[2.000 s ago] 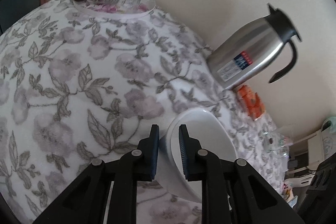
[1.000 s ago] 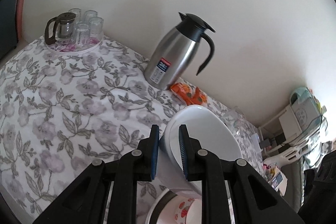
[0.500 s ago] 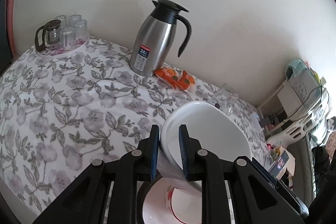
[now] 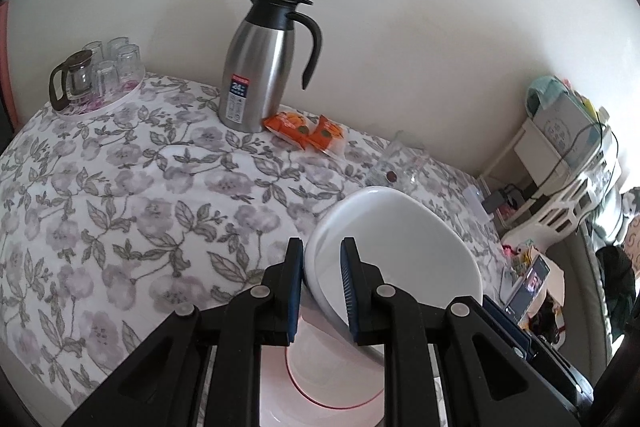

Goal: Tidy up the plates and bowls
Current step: 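Carry the MAX bowl over the basin and lower it into the strawberry bowl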

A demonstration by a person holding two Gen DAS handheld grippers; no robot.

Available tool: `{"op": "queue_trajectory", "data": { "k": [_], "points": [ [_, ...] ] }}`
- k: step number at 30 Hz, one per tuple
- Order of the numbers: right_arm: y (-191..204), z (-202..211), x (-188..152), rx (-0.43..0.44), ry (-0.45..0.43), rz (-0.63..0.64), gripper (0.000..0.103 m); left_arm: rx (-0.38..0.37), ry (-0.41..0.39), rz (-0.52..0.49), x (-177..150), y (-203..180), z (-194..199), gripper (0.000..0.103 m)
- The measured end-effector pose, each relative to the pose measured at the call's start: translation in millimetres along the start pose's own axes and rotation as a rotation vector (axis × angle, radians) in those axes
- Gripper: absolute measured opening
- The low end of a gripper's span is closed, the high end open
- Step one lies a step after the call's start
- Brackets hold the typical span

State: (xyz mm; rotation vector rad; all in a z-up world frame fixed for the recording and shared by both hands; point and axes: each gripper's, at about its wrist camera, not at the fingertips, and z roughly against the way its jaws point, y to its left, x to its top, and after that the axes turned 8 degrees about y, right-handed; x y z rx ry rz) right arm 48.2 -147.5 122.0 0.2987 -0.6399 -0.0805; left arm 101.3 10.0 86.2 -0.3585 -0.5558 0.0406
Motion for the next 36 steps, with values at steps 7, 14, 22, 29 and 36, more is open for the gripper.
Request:
{"op": "queue_trajectory", "data": {
  "k": [7,14,22,29,36],
  "points": [
    [-15.3,5.3,-10.4,-0.006,0.015,-0.003,0.029,-0.006,0.031,-0.022,-13.0,-11.8,-4.8,0.019],
    [-20.2,-4.7,-16.4,-0.024,0.063,0.020,0.029,0.004,0.071,-0.015,-22.2,-10.6,-12.5,0.019],
    [-27.6,-26.8,-22.4,-0.012,0.140,0.007,0.029,0.027,0.124,0.013,-26.6,-1.7,-25.7,0.019],
    [-30.3,-40.1,-25.6,-0.021,0.179,0.008,0.029,0.045,0.170,0.021,-31.0,1.9,-38.1,0.019],
    [-30.8,-44.4,-27.0,-0.030,0.203,0.015,0.030,0.067,0.201,0.013,-34.4,0.4,-44.1,0.019]
  ]
}}
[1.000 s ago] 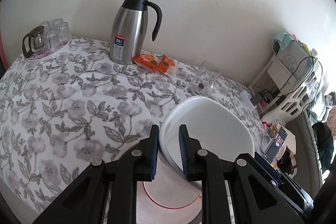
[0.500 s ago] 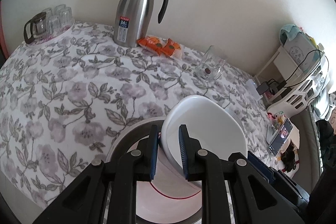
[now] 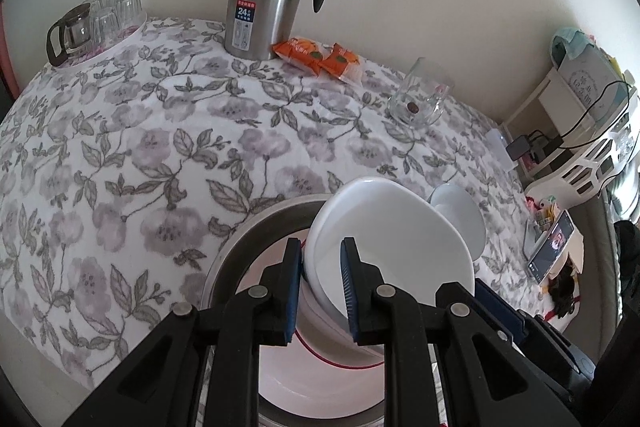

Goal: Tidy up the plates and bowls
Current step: 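Carry the MAX bowl over the basin and lower it into the strawberry bowl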

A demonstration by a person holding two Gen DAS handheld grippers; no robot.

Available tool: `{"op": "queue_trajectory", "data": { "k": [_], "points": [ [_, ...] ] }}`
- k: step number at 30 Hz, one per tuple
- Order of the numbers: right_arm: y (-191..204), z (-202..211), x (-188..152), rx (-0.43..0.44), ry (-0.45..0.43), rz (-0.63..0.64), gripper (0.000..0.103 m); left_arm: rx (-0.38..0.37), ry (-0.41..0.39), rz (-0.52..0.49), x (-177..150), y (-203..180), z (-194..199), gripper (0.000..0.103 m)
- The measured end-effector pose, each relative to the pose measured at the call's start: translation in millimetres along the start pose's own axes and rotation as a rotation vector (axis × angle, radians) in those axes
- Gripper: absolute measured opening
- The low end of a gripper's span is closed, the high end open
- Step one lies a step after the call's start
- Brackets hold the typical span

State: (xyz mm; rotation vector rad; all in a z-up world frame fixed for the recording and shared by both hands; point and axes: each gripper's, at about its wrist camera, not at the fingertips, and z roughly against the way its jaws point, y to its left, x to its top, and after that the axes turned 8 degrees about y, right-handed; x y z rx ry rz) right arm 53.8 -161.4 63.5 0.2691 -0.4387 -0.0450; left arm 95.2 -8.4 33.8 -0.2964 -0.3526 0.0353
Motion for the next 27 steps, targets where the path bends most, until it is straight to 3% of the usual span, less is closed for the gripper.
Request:
{"op": "queue_trajectory", "data": {
  "k": [12,27],
  "points": [
    [-2.5,-19.1,-4.4,-0.044,0.082,0.012,0.030,0.024,0.054,-0.002,-8.7,0.6,-13.8,0.020],
    [0.7,-18.2,-4.1,-0.042,0.087,0.022,0.030,0.047,0.082,-0.024,-10.5,-1.8,-20.5,0.020]
  ]
}}
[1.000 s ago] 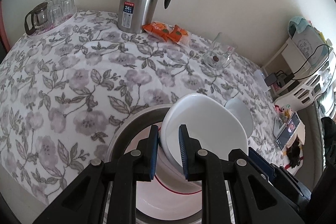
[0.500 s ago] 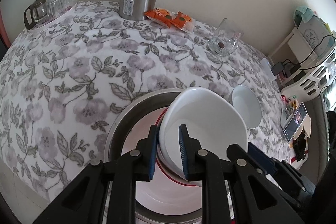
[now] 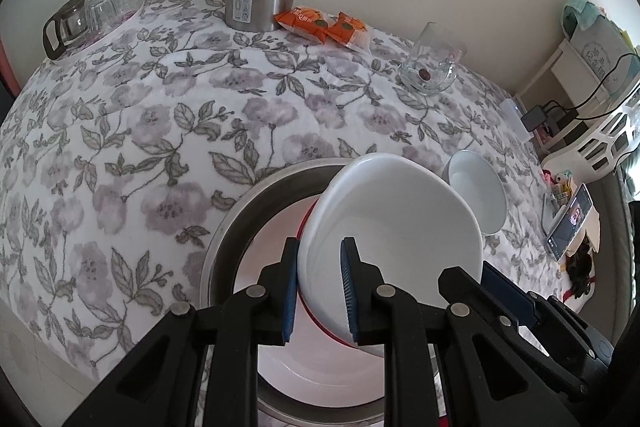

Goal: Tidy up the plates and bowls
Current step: 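Carry the MAX bowl over the basin and lower it into the strawberry bowl, then open the left tool and raise both tools away from the basin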

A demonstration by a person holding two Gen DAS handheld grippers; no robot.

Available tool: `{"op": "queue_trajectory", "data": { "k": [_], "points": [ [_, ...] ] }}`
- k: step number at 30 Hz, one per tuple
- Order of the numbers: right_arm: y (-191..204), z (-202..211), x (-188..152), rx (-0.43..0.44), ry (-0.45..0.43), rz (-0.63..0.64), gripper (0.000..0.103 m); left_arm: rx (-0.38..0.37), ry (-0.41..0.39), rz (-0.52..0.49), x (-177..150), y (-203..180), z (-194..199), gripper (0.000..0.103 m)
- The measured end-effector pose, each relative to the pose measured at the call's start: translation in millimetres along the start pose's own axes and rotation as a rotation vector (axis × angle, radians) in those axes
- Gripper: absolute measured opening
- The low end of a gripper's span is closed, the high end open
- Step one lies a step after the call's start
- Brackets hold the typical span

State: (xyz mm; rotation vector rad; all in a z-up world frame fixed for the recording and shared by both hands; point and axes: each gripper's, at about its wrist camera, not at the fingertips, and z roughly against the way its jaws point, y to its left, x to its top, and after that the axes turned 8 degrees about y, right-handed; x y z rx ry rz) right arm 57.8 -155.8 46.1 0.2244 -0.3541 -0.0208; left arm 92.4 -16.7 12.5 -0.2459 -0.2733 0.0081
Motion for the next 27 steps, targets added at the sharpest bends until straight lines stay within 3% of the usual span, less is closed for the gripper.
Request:
{"op": "queue_trajectory", "data": {
  "k": [8,19,27],
  "points": [
    [-2.9,-4.3,0.8,0.014,0.020,-0.006,0.032,-0.038,0.010,0.032,2.2,7.2,0.9,0.020],
    [-4.5,1.4,1.1,0.024,0.011,-0.025,0.032,-0.055,-0.055,0.081,6.3,19.6,20.1,0.022],
    [-17.8,8.2,4.2,0.029,-0.015,-0.082,0.031,-0.035,-0.113,0.125,8.0,30.7,33.5,0.043]
  ]
}}
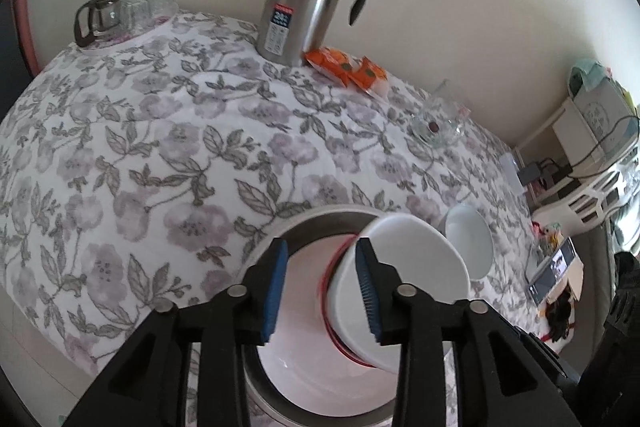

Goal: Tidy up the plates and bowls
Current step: 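Open the left tool and raise both tools away from the basin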

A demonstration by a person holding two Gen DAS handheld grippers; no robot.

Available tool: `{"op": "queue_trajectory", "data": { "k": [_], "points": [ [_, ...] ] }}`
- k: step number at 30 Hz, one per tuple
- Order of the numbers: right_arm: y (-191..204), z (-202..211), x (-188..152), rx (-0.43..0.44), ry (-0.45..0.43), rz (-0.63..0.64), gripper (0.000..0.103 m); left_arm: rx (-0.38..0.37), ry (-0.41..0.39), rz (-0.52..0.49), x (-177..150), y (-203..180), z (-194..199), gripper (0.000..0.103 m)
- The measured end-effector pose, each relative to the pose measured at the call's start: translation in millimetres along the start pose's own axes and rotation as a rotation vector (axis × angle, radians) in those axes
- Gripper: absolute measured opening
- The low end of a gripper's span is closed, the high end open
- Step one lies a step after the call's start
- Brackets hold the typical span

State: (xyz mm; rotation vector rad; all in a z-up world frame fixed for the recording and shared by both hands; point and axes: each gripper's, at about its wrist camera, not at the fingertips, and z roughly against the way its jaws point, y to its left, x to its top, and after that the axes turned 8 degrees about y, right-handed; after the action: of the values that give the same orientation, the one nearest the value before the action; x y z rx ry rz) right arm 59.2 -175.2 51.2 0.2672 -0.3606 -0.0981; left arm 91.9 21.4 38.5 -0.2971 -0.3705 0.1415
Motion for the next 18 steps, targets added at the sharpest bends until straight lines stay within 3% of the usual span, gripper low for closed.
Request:
{"op": "queue_trajectory", "data": {
  "k": [5,7,9,18],
  "points": [
    [-11.5,-1.8,1.8,-0.011,0.003,-0.047,0.034,0.036,0.019,0.052,2.1,10.7,-4.2,0.059],
    [-13.8,-2.2,2.4,-0.018,0.001,-0.054,0.047,0.046,0.027,0.062,1.7,13.3,-6.3,0.064],
    [-14.8,-2.6,2.7,-0.032,-0.004,-0.059,0.055,0.047,0.035,0.074,1.7,15.4,-8.2,0.076],
    [-19.7,-4.1,3.8,-0.054,-0.023,-0.067,0.083,0.086,0.034,0.106,1.5,22.0,-13.1,0.088]
  ]
}}
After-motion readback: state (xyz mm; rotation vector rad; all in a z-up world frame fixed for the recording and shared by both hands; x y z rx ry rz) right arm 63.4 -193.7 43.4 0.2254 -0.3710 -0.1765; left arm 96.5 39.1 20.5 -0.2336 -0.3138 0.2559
